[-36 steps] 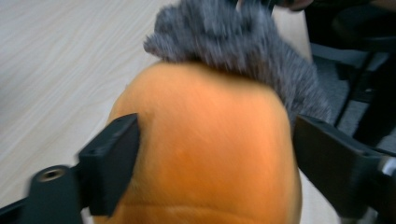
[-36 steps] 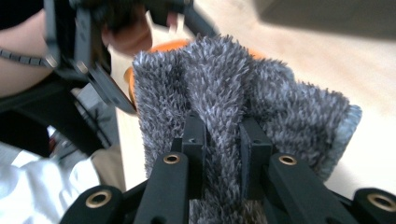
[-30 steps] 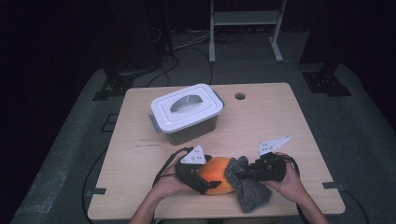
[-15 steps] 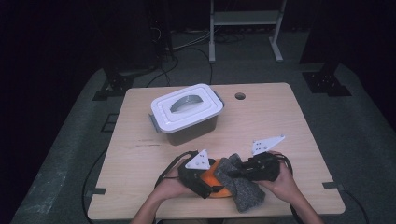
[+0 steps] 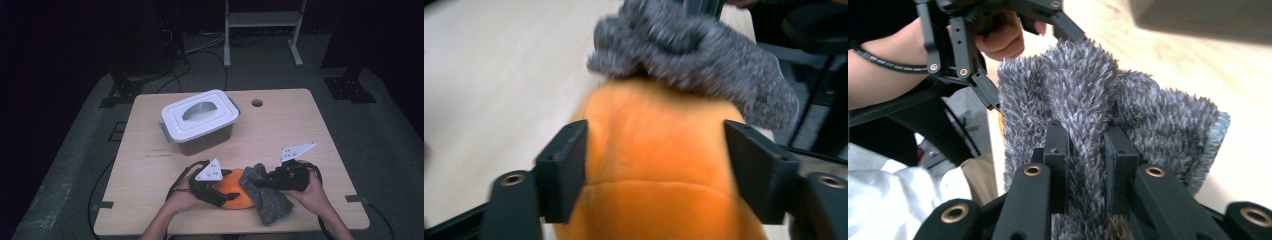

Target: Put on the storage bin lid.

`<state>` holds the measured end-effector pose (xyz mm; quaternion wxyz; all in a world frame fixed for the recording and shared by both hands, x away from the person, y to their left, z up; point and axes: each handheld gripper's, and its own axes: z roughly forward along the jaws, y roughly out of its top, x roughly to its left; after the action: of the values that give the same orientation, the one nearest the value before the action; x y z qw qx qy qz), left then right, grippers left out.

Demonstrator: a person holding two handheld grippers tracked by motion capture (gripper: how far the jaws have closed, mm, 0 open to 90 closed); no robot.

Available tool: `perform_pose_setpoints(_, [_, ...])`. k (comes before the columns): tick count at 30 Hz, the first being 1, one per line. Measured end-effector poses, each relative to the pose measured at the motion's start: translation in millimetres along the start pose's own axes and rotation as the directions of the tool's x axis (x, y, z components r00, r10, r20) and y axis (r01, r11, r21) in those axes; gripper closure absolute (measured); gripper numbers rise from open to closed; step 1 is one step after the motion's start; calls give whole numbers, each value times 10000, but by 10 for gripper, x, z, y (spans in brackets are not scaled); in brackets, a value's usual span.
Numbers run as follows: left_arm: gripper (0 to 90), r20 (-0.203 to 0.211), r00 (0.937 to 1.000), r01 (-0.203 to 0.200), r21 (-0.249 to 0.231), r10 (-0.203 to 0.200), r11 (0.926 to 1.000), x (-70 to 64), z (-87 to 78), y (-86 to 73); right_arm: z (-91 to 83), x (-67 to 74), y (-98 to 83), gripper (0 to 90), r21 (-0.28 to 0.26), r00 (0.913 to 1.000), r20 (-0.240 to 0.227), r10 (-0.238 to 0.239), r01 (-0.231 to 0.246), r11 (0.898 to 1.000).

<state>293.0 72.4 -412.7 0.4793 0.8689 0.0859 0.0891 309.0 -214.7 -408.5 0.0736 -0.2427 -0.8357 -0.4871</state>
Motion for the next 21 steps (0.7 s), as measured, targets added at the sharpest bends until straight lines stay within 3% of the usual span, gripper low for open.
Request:
perform_pose_setpoints(2, [350, -99, 9996, -263, -487, 258, 9985, 0, -33, 15, -16, -4, 23, 756, -161, 10000, 74, -33, 35, 9999])
perform_pose_setpoints(3, [371, -65, 9999, -128, -534, 125, 9985, 11, -36, 19, -26, -6, 36, 756, -287, 10000, 84, -38, 41, 9996])
perform_pose_setpoints(5, [285, 114, 9998, 181, -66, -180, 9998, 37, -9, 11, -17, 7, 66, 756, -443, 10000, 21, -61, 62, 9990])
perform_pose_setpoints(6, [213, 244, 9991, 333, 92, -336, 9994, 46, 6, -1, 25, 24, 81, 756, -283, 9999, 14, -115, 115, 9995])
perform_pose_setpoints(9, [108, 341, 9958, 827, 566, -847, 9950, 82, 25, -15, 144, 51, 72, 758, 184, 9997, -23, -260, 260, 9995])
perform_pose_setpoints(11, [77, 620, 9898, 1234, 740, -1280, 9896, 113, 44, -45, 160, 59, 63, 758, 364, 9994, -182, -288, 294, 9989])
perform_pose_setpoints(14, [69, 880, 9834, 1507, 876, -1584, 9847, 127, 91, -92, 140, 62, 40, 758, 528, 9992, -325, -216, 233, 9983])
perform_pose_setpoints(17, [127, 798, 9854, 1429, 886, -1501, 9858, 111, 96, -100, 107, 84, 64, 759, 435, 9993, -218, -309, 318, 9985])
perform_pose_setpoints(21, [304, 394, 9980, 477, 633, -503, 9969, 8, 86, -61, 59, 93, 124, 760, 44, 9993, -68, -368, 368, 9993])
